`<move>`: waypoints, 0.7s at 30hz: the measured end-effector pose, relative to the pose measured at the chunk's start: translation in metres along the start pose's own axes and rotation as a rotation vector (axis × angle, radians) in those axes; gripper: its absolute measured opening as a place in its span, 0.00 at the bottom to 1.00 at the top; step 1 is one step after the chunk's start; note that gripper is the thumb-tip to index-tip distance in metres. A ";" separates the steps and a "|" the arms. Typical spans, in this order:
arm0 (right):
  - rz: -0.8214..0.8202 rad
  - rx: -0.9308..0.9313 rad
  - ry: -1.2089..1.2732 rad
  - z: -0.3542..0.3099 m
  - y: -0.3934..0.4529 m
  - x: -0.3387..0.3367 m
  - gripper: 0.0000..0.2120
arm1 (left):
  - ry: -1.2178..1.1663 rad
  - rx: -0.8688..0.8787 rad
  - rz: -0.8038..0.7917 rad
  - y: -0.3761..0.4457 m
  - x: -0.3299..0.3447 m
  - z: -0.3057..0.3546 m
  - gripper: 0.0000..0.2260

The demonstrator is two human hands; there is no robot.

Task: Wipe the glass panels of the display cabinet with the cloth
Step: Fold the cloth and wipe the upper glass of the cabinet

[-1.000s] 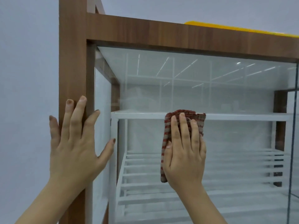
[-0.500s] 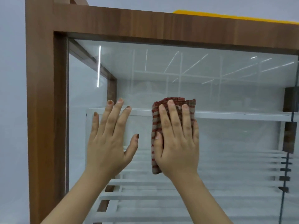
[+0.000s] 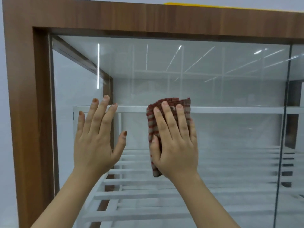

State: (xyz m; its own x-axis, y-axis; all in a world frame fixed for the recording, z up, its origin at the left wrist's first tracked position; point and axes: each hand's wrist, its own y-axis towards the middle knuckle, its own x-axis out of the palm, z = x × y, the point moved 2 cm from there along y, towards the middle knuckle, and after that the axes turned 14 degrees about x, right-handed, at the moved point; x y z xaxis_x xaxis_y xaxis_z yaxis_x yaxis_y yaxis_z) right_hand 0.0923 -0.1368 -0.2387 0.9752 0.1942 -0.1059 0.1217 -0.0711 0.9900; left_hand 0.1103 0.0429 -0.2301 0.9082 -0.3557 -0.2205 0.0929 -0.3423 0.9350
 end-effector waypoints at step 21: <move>0.102 0.081 0.027 0.081 0.001 -0.020 0.24 | 0.019 -0.015 0.002 0.003 0.000 0.005 0.30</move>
State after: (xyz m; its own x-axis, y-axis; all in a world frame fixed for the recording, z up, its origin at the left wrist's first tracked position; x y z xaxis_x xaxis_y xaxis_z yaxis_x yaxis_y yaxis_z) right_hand 0.0877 -0.2204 -0.2428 0.9780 0.2085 -0.0016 0.0380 -0.1706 0.9846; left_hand 0.1084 0.0382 -0.2288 0.9162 -0.3394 -0.2130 0.0969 -0.3280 0.9397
